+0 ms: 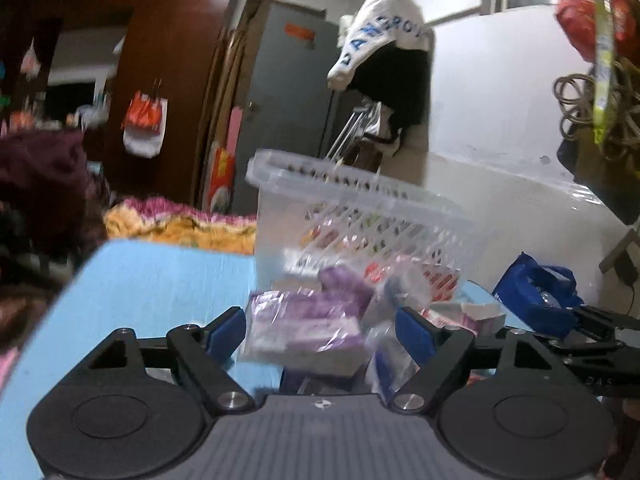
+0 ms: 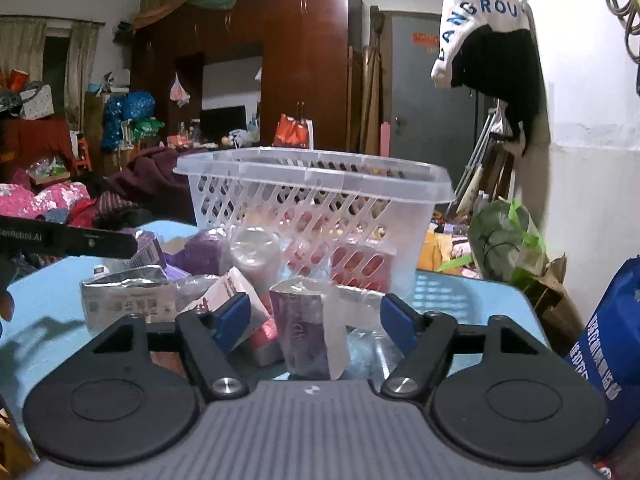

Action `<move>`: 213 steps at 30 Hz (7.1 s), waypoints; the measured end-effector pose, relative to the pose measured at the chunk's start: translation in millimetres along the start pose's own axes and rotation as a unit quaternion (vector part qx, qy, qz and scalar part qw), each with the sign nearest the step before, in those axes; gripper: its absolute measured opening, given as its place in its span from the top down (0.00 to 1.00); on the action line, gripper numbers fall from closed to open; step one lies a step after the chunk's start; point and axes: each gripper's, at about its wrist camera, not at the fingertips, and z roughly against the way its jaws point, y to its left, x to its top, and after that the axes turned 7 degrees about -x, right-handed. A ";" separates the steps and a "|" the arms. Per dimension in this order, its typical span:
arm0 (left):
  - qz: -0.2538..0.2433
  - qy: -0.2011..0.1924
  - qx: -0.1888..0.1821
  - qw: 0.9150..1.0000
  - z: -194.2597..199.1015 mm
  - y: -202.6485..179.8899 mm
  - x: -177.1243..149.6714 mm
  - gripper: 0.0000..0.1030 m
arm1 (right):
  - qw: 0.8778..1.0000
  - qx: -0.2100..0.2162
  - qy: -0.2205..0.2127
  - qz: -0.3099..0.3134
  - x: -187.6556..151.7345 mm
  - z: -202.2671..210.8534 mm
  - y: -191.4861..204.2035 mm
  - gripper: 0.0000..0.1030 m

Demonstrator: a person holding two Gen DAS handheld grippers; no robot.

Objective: Organize objects

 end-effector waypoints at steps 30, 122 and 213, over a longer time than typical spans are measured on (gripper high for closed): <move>0.022 -0.018 -0.041 0.999 -6.9 11.9 -9.8 0.27 | 1.000 -0.007 0.008 -0.013 -21.9 4.3 5.2 0.81; -0.026 -0.058 -0.069 0.996 28.5 -16.2 -41.6 0.65 | 0.993 0.016 0.004 -0.116 -36.6 13.4 -73.2 0.65; -0.104 -0.022 -0.011 0.994 52.2 -38.6 -84.6 0.23 | 0.995 0.068 0.018 -0.067 -49.5 41.8 26.4 0.67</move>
